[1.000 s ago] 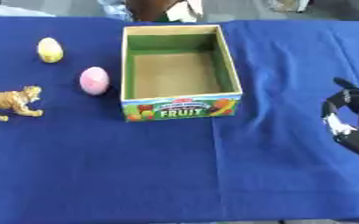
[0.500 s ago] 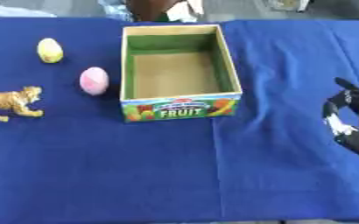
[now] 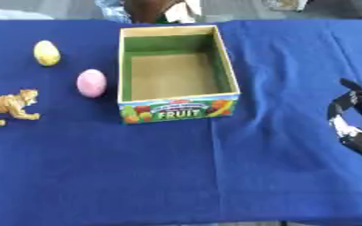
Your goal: Pick up objects on the table and place them in the box.
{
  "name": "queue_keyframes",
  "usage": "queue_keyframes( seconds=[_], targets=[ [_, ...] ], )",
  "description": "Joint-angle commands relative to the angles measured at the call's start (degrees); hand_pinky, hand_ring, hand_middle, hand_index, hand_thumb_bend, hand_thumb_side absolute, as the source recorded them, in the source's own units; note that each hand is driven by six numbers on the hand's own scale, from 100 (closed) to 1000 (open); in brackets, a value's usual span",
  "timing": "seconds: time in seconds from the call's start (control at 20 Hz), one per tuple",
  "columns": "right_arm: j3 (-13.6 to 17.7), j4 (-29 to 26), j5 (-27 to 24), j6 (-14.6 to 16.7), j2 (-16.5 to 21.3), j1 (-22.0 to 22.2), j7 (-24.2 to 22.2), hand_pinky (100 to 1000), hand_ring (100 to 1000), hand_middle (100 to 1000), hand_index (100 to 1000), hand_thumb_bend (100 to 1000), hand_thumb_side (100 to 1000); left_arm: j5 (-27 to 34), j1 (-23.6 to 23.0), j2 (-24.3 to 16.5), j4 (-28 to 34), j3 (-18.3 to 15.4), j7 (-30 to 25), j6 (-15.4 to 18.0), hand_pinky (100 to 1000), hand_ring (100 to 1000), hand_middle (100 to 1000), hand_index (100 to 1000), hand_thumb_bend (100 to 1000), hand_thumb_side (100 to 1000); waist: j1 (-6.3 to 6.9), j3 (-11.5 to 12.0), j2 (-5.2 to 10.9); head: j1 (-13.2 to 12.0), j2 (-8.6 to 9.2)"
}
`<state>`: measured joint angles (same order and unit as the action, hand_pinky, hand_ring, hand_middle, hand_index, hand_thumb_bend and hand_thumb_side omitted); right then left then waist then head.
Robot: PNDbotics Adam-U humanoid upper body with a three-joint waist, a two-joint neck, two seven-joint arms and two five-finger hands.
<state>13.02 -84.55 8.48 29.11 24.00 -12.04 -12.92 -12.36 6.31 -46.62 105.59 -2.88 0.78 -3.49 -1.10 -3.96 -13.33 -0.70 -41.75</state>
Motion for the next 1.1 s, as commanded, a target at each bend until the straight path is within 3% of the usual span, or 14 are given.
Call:
queue_keyframes(
  seconds=[0.05, 0.25, 0.6, 1.1],
  targets=[
    [0.1, -1.1, 0.1, 0.3, 2.2, -0.3, 0.0, 778, 1000, 492, 460, 100, 465, -1.5, 2.6, -6.1, -3.7, 0.6, -3.1, 0.5, 642, 599, 541, 762, 426, 264, 0.21, -0.3, 1.02, -0.3, -0.07],
    [-0.2, -1.1, 0.1, 0.4, 2.2, -0.4, -0.3, 778, 1000, 492, 460, 100, 464, -2.7, 6.6, -9.4, -9.4, 2.4, -7.6, 2.2, 662, 624, 565, 774, 483, 294, 0.28, -0.9, 0.98, -0.7, -0.03],
    [-0.5, -1.1, 0.0, 0.6, 2.2, -0.7, -0.7, 778, 1000, 492, 460, 100, 463, -8.0, 13.0, -10.5, -17.0, 5.0, -14.8, 6.2, 727, 716, 652, 813, 694, 354, 0.39, -1.8, 0.75, -1.3, 0.16],
    [-0.8, -1.1, -0.1, 0.7, 2.2, -1.0, -1.0, 778, 1000, 492, 460, 100, 467, -13.7, 18.0, -8.5, -24.0, 7.4, -20.5, 9.5, 742, 728, 662, 820, 730, 383, 0.62, -2.5, 0.48, -1.8, 0.5]
  ],
)
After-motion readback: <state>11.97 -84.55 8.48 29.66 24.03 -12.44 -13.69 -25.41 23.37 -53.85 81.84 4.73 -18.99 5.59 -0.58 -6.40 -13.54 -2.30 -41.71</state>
